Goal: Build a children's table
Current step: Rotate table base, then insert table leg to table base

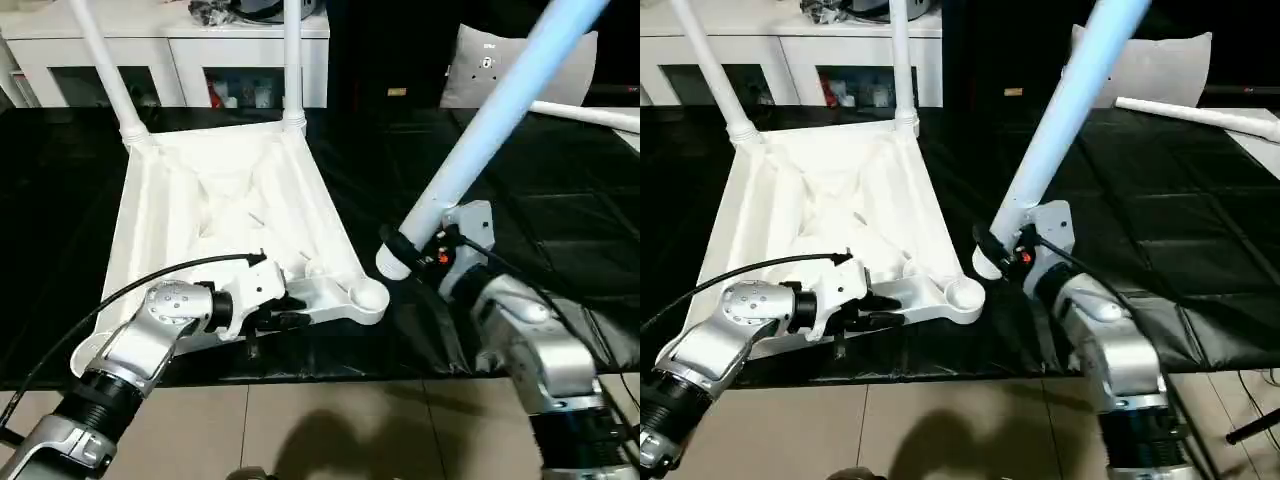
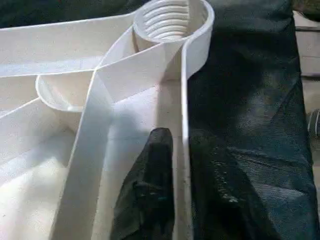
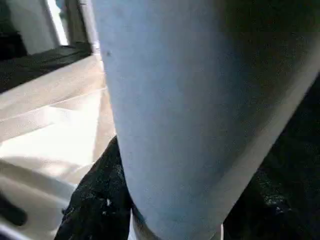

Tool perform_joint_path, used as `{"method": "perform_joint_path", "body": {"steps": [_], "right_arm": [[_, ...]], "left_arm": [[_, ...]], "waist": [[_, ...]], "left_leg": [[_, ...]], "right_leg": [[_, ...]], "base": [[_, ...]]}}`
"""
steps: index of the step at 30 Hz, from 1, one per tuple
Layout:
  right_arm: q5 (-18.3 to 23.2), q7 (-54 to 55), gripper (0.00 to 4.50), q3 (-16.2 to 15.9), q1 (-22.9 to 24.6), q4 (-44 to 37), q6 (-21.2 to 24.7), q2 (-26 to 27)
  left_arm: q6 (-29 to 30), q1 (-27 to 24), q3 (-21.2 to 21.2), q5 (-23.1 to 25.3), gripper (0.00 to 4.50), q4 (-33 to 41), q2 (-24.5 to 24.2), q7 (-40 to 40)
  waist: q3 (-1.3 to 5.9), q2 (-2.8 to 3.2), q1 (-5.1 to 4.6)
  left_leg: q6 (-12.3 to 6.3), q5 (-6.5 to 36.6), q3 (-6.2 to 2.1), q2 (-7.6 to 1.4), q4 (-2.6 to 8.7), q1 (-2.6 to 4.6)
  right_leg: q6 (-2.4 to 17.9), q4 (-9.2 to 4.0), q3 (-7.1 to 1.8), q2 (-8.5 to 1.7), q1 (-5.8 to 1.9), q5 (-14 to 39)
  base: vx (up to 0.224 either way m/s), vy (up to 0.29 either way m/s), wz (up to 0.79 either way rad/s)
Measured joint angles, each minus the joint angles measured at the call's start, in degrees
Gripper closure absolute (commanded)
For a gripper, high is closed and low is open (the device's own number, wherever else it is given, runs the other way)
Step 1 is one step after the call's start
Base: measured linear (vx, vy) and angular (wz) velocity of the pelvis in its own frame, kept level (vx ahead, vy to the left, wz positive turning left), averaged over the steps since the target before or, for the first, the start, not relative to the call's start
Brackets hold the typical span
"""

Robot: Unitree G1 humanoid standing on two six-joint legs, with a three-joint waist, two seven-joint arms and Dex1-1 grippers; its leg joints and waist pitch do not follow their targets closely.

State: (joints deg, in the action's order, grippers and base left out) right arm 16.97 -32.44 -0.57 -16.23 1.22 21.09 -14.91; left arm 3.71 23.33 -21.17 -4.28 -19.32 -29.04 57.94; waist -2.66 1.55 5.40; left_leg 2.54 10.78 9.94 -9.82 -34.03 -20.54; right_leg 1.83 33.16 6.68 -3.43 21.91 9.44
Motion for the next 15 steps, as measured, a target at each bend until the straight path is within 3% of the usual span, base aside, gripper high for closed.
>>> {"method": "perform_joint_path", "body": {"steps": [6,9,15], "right_arm": [[3.5,-7.5,2.6,-3.6,0.0,-3.2,3.7,-2.3],[3.3,-10.1,2.6,-6.7,-0.5,-3.2,6.4,-4.1],[1.3,-12.7,2.6,-9.0,-4.5,0.3,9.0,-5.5]], "left_arm": [[0.0,0.0,-0.1,0.8,4.43,0.0,0.1,0.1],[-0.4,0.1,-0.3,2.0,4.48,0.2,0.0,0.1],[-0.8,0.4,-0.6,2.2,4.5,0.5,-0.2,0.8]], "waist": [[0.01,-0.01,-0.07],[0.02,-0.04,-0.07],[0.03,-0.1,0.0]], "left_leg": [[0.0,0.0,0.0,0.0,0.0,0.12],[0.0,0.0,0.01,0.0,-0.01,0.14],[0.01,0.0,0.01,0.0,-0.01,0.12]], "right_leg": [[0.0,-0.02,0.0,0.0,-0.09,0.0],[0.0,-0.04,0.0,0.0,-0.14,0.0],[0.0,-0.02,0.0,0.0,-0.11,0.0]], "base": [[0.0,0.0,0.0],[0.0,0.0,0.0],[0.0,0.0,0.0]]}}
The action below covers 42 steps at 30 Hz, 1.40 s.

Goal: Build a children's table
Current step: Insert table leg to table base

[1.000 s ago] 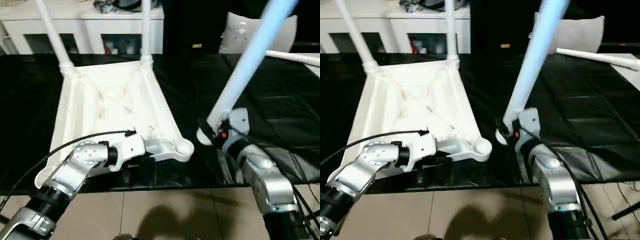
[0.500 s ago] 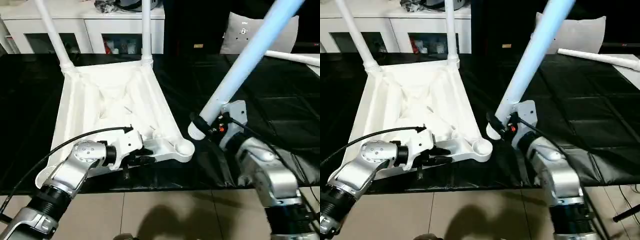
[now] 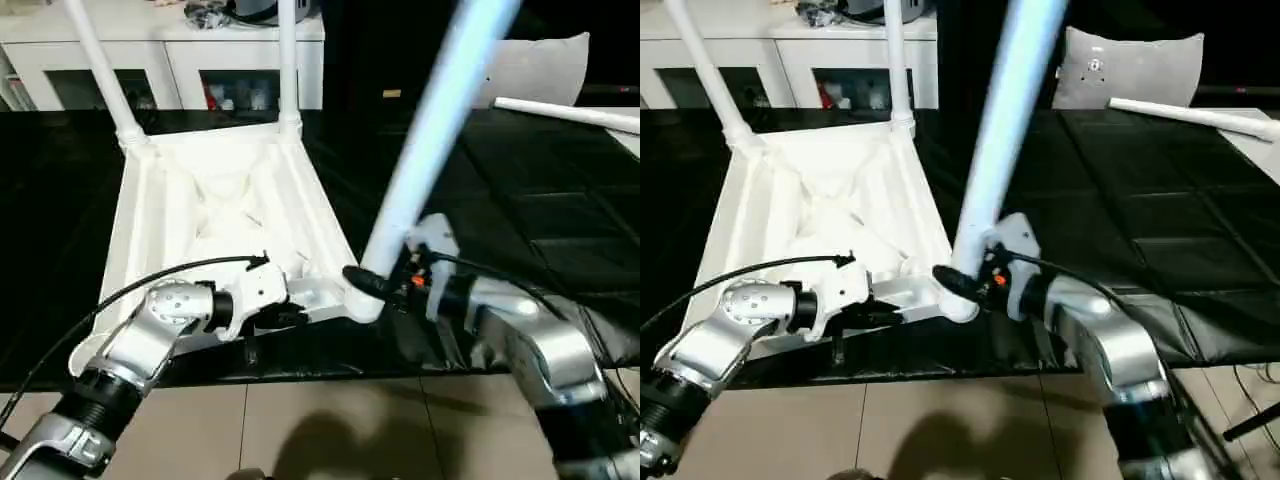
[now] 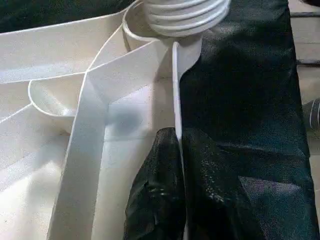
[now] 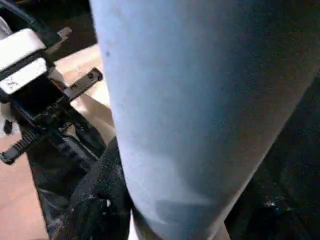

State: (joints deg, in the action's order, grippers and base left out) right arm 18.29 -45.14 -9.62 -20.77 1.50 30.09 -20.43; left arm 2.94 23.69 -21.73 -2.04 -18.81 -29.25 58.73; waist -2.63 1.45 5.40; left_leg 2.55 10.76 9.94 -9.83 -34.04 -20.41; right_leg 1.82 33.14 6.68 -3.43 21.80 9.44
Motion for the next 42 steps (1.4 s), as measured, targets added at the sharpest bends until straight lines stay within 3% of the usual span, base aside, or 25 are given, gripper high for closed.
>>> {"method": "perform_joint_path", "body": {"steps": [4,9,18,24,29,37,42], "right_arm": [[-0.9,-0.5,2.6,-0.4,-3.4,4.3,0.1,-0.5],[-1.0,-1.7,2.6,-1.4,-3.9,4.4,1.1,-1.6],[-0.4,-3.7,2.6,-0.8,-4.0,5.5,2.2,-1.7],[1.4,-3.9,2.6,1.3,-4.0,8.1,2.2,-0.6],[4.7,-4.3,2.6,5.5,-1.7,10.2,1.7,1.0],[5.8,-3.9,2.6,8.2,2.7,10.1,-4.2,2.7],[4.6,-4.1,2.6,7.8,4.9,9.8,-9.8,3.0]], "left_arm": [[-0.2,0.4,-0.2,0.0,4.5,0.0,-0.3,2.0],[-0.5,0.7,-0.7,0.0,4.5,0.2,-0.6,3.3],[-2.1,1.8,-1.2,0.7,4.5,-1.6,-0.2,4.5],[-2.2,2.1,-1.1,1.2,4.5,-2.2,0.2,4.6],[-3.6,2.3,-1.1,1.8,4.5,-3.2,0.9,4.3],[-3.9,2.5,-1.2,2.3,4.5,-3.8,2.0,3.5],[-4.1,2.4,-1.2,2.5,4.5,-4.0,2.2,3.4]], "waist": [[0.0,-0.16,0.25],[0.12,-0.38,1.03],[0.14,-0.38,1.33],[0.17,-0.43,1.38],[0.18,-0.42,1.82],[0.25,-0.3,2.62],[0.32,-0.17,2.71]], "left_leg": [[-0.01,0.0,0.0,0.0,0.01,-0.1],[-0.01,0.0,0.03,-0.02,0.21,-0.08],[0.01,0.0,0.03,-0.02,0.22,0.05],[0.02,0.0,0.03,-0.02,0.21,0.26],[0.02,0.0,0.03,-0.02,0.22,0.31],[0.02,0.0,0.03,-0.02,0.21,0.41],[0.01,0.0,0.03,-0.02,0.21,0.4]], "right_leg": [[0.0,0.0,0.0,0.0,0.08,0.0],[0.1,0.02,0.04,0.01,0.11,0.2],[0.1,0.04,0.05,0.0,0.0,0.2],[0.1,0.03,0.04,0.0,-0.2,0.2],[0.1,0.0,0.05,-0.01,-0.29,0.2],[0.1,-0.01,0.06,-0.01,-0.38,0.2],[0.1,-0.05,0.06,-0.02,-0.4,0.2]], "base": [[0.0,0.0,0.0],[0.0,0.0,0.0],[0.0,0.0,0.0],[0.0,0.0,0.0],[0.0,0.0,0.0],[0.0,0.0,0.0],[0.0,0.0,0.0]]}}
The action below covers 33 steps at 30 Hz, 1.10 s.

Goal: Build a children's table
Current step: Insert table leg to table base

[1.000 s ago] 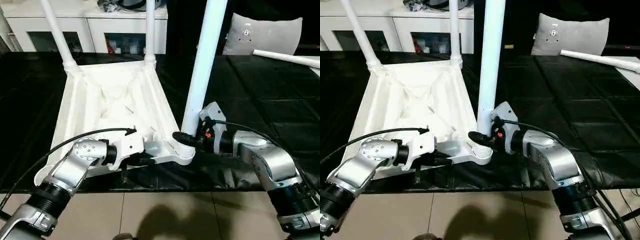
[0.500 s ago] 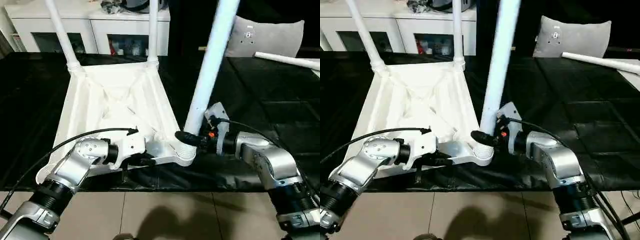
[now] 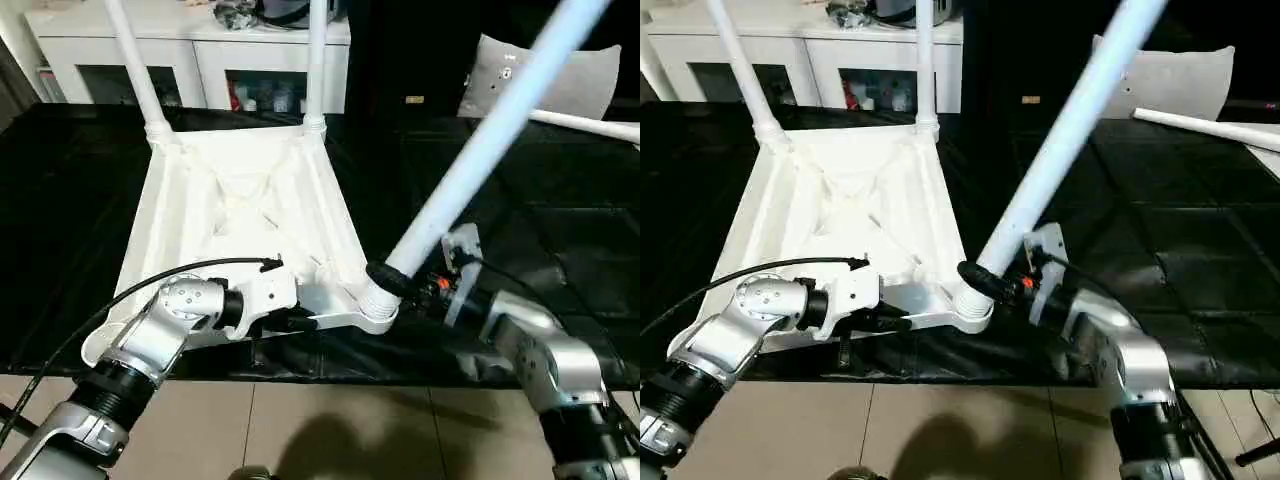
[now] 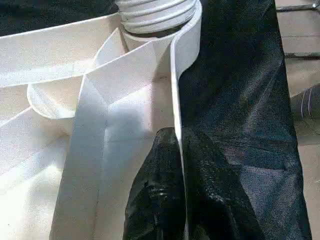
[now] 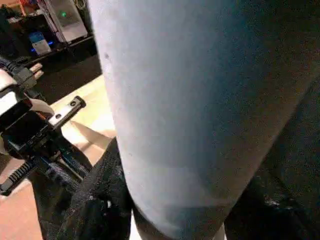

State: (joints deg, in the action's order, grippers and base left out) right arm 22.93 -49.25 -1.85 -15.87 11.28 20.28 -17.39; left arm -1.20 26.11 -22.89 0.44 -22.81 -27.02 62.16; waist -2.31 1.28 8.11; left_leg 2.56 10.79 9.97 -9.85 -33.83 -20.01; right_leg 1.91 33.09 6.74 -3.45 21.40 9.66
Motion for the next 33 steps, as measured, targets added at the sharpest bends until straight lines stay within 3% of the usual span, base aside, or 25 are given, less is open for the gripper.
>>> {"method": "perform_joint_path", "body": {"steps": [7,11,18,25,33], "right_arm": [[-3.9,-0.7,2.6,-3.2,-0.8,0.2,-4.5,-1.5],[-6.9,-2.4,2.6,-5.5,-2.2,1.4,-6.3,-2.6],[-9.5,-4.5,2.6,-8.6,-5.2,3.9,-7.2,-3.6],[-9.6,-6.7,2.6,-9.2,-7.3,7.0,-7.0,-3.5],[-9.6,-9.0,2.6,-9.3,-9.4,10.0,-6.8,-3.5]], "left_arm": [[-0.2,-0.1,0.0,0.7,4.5,-0.1,0.0,0.0],[-0.4,-0.1,0.0,1.1,4.5,-0.3,-0.1,0.0],[-0.9,-0.1,0.0,1.7,4.5,-0.8,-0.4,0.1],[-2.2,0.5,-0.1,1.8,4.5,-2.3,-0.6,1.4],[-5.8,5.8,-1.2,2.7,4.5,-10.4,0.4,3.5]], "waist": [[0.11,0.14,-0.19],[0.29,-0.09,-0.27],[0.35,-0.28,-1.29],[0.36,-0.33,-1.86],[0.32,-0.19,-1.75]], "left_leg": [[0.0,0.0,0.0,0.0,-0.01,0.09],[0.0,0.0,-0.01,0.0,-0.01,0.14],[0.0,0.0,-0.02,0.01,0.01,0.71],[-0.02,0.1,-0.09,0.02,0.03,0.97],[-0.01,0.1,-0.18,0.02,0.05,1.0]], "right_leg": [[0.0,-0.01,0.01,0.0,-0.05,0.0],[0.0,-0.03,0.01,0.0,-0.11,0.0],[-0.1,-0.07,0.04,-0.01,-0.58,0.2],[-0.2,-0.14,0.12,-0.01,-0.6,0.4],[-0.2,-0.13,0.21,-0.01,-0.66,0.4]], "base": [[0.0,0.0,0.0],[0.0,0.0,0.0],[0.0,0.0,0.0],[0.0,0.0,0.0],[0.0,0.0,0.0]]}}
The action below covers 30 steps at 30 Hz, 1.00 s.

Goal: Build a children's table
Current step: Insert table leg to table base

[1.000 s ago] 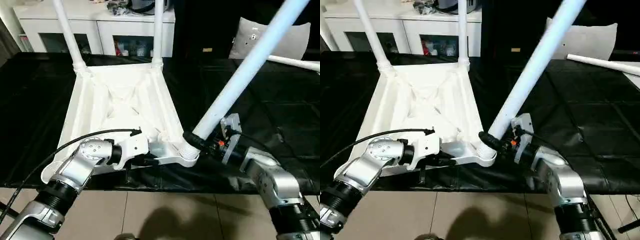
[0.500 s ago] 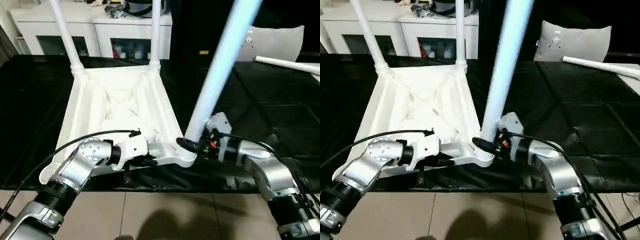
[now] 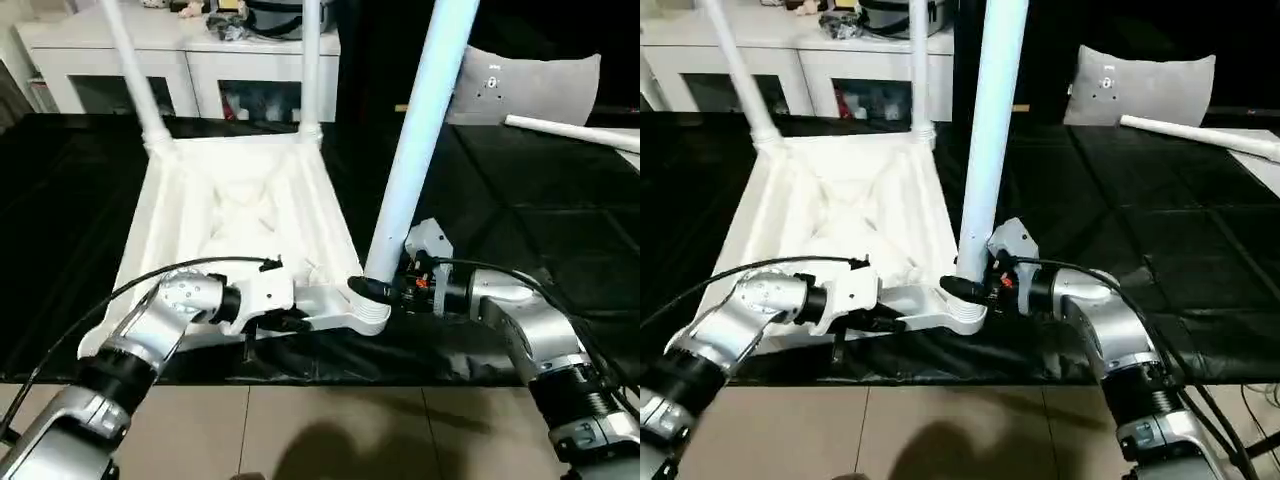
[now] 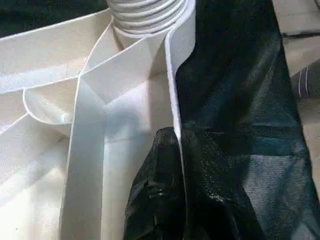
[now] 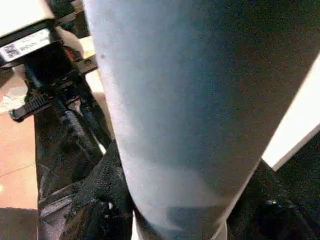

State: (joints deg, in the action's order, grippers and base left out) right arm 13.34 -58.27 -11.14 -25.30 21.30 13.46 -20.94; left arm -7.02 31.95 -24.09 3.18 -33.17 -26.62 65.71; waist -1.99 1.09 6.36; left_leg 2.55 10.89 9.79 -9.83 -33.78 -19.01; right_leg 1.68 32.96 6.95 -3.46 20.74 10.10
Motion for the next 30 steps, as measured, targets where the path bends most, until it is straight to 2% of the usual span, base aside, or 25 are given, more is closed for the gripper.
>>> {"method": "perform_joint_path", "body": {"steps": [6,10,14,18,19,21,24,27,29,30], "right_arm": [[0.0,0.5,2.6,0.1,0.2,-0.1,-0.1,0.9],[-0.2,3.0,2.6,0.7,0.8,-0.3,-0.9,2.4],[-0.7,8.4,2.61,1.2,0.7,-0.1,-1.1,5.1],[-0.8,12.8,2.61,2.4,-0.2,1.5,-1.0,8.1],[-0.8,13.6,2.61,2.7,-0.2,1.6,-1.0,8.5],[-0.8,14.4,2.61,2.9,-1.0,2.5,-1.0,9.1],[-0.7,15.9,2.61,3.4,-2.6,4.5,-1.0,10.3],[-0.8,17.8,2.61,3.8,-4.1,6.8,-0.3,11.2],[-0.7,18.2,2.61,4.0,-4.3,7.3,0.0,11.5],[-0.7,18.1,2.61,4.1,-4.4,7.7,0.2,11.5]], "left_arm": [[-0.9,1.8,0.2,0.8,4.5,-2.6,0.3,0.4],[0.3,-0.4,1.8,-0.4,4.5,-0.8,-0.1,0.0],[5.6,-5.6,4.6,-1.1,4.5,6.4,-0.1,-4.2],[12.8,-12.3,6.9,-1.2,4.5,17.0,0.3,-9.4],[14.0,-13.5,7.2,-1.2,4.5,18.8,0.5,-10.4],[17.4,-15.4,7.5,-1.1,4.5,22.9,1.2,-12.4],[22.9,-18.1,7.4,0.4,4.5,29.1,2.3,-15.1],[26.8,-18.3,6.0,1.0,4.5,32.9,3.2,-15.8],[27.7,-18.5,5.4,1.0,4.5,34.0,3.4,-15.9],[28.1,-18.4,4.9,1.1,4.5,34.7,3.4,-15.9]], "waist": [[-0.01,0.1,-0.27],[0.0,0.1,-0.84],[-0.09,0.12,-1.92],[-0.16,0.09,-4.09],[-0.16,0.05,-4.39],[-0.21,-0.34,-4.83],[-0.37,-0.72,-4.78],[-0.82,-0.91,-4.31],[-0.89,-0.98,-3.77],[-0.9,-0.97,-3.13]], "left_leg": [[0.0,0.0,0.0,0.02,0.0,0.0],[0.0,0.0,0.0,0.02,0.06,0.0],[0.01,0.0,-0.01,0.03,0.08,0.01],[0.05,0.1,-0.11,0.01,0.24,-0.02],[0.05,0.1,-0.13,0.02,0.22,-0.16],[0.05,0.1,-0.12,0.05,0.23,-0.33],[0.06,0.1,-0.12,0.03,0.28,-0.28],[0.04,0.1,-0.12,0.05,0.29,-0.29],[0.03,0.2,-0.12,0.06,0.29,-0.4],[0.06,0.4,-0.1,0.1,0.29,-0.42]], "right_leg": [[0.0,-0.08,0.0,-0.03,0.0,0.0],[0.0,-0.09,0.0,-0.03,0.04,0.0],[0.0,-0.22,0.09,-0.05,0.13,0.0],[0.0,-0.86,0.32,-0.07,0.09,0.0],[0.0,-0.89,0.33,-0.07,-0.04,0.0],[0.0,-0.91,0.26,-0.07,0.21,0.0],[0.0,-0.91,0.25,-0.04,0.31,0.0],[0.0,-0.92,0.24,-0.04,0.34,0.0],[0.0,-0.93,0.2,-0.04,0.35,0.0],[0.0,-0.92,0.09,-0.04,0.33,0.0]], "base": [[0.0,0.0,0.0],[0.0,0.0,0.0],[0.0,0.0,0.0],[0.0,0.0,0.0],[0.0,0.0,0.0],[0.0,0.0,0.0],[0.0,0.0,0.0],[0.0,0.0,0.0],[0.0,0.0,0.0],[0.0,0.0,0.0]]}}
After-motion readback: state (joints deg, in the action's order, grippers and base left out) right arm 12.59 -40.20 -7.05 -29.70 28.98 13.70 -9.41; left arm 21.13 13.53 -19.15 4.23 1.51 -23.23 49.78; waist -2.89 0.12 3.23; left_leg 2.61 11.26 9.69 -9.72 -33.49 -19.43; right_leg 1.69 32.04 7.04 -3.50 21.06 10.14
